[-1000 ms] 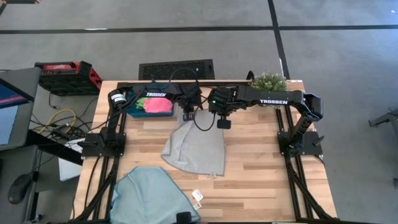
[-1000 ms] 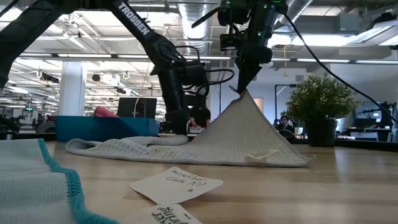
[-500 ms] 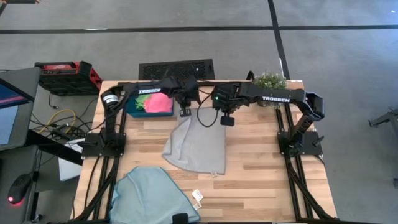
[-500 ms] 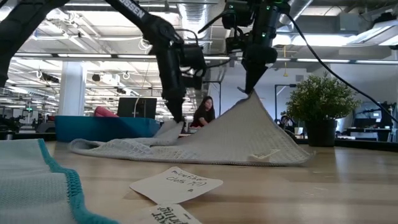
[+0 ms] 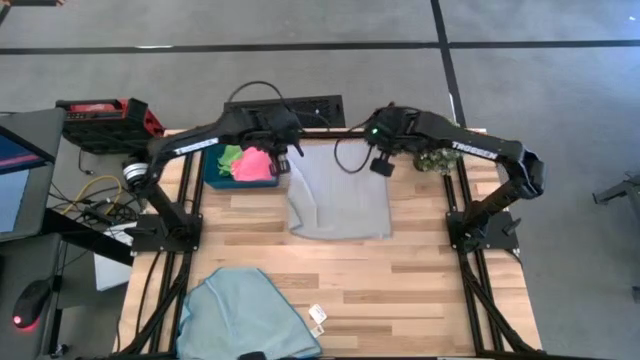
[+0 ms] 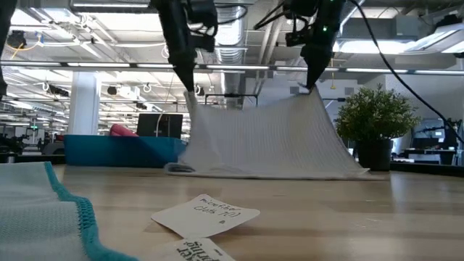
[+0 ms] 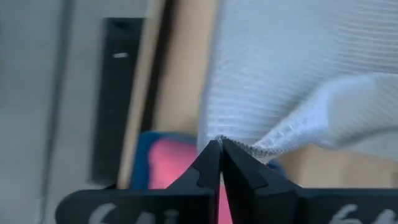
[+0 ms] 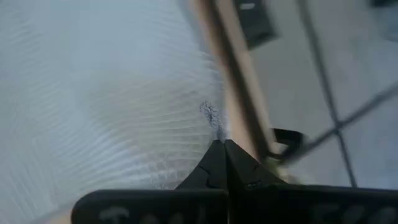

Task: Fold microfiber towels
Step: Fold the gray cloth

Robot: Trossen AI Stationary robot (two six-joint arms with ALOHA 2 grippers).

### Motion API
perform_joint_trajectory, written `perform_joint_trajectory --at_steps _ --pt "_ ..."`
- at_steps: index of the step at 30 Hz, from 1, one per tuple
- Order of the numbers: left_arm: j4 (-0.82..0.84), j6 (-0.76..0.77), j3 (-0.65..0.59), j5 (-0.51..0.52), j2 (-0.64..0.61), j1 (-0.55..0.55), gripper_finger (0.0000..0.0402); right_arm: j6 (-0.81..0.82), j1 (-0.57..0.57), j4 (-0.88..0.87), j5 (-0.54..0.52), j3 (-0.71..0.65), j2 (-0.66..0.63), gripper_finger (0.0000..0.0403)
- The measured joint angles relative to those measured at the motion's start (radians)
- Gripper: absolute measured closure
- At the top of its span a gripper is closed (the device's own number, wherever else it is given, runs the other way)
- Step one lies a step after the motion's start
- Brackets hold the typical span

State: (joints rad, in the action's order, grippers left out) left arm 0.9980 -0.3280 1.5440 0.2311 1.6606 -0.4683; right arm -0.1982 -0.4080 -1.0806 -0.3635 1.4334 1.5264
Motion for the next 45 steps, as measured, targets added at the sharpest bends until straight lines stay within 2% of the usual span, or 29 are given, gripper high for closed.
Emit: perform_joint_trajectory --at_steps 4,8,14,20,22,27,32,34,38,42,45 --pt "-0.031 0.023 0.000 0.138 -0.065 -0.010 0.0401 0.014 -0.047 0.056 -0.131 0.000 -0.051 0.0401" --pt "-0.150 -0.002 0.000 0.235 -0.091 -0.030 0.0401 0.007 -0.105 0.182 -0.148 0.000 -0.087 0.0401" --pt "-0.369 -0.100 0.005 0.255 -0.101 -0.047 0.0401 -0.050 -0.144 0.296 -0.261 0.000 -0.135 0.0401" --pt "-0.365 -0.131 0.096 0.255 -0.100 0.000 0.0401 -0.064 -0.090 0.238 -0.312 0.000 -0.221 0.0401" --pt "-0.302 -0.129 0.127 0.247 -0.104 0.019 0.0401 -0.057 -0.068 0.177 -0.285 0.000 -0.245 0.0401" --pt "-0.075 -0.035 0.148 0.230 -0.106 0.084 0.0401 0.066 -0.012 -0.061 -0.136 0.001 -0.258 0.0401" --pt "0.073 0.079 0.138 0.074 -0.105 0.155 0.0402 0.178 0.056 -0.265 0.003 0.000 -0.242 0.0401" --pt "0.105 0.128 0.122 0.046 -0.105 0.188 0.0401 0.208 0.083 -0.326 0.052 0.000 -0.234 0.0401" --pt "0.196 0.229 0.119 -0.014 -0.104 0.249 0.0401 0.259 0.136 -0.384 0.154 0.000 -0.229 0.0401" --pt "0.211 0.318 0.090 -0.096 -0.094 0.315 0.0401 0.309 0.195 -0.374 0.256 -0.040 -0.229 0.0401" --pt "0.222 0.368 0.068 -0.118 -0.080 0.366 0.0401 0.349 0.242 -0.366 0.272 -0.109 -0.229 0.0401"
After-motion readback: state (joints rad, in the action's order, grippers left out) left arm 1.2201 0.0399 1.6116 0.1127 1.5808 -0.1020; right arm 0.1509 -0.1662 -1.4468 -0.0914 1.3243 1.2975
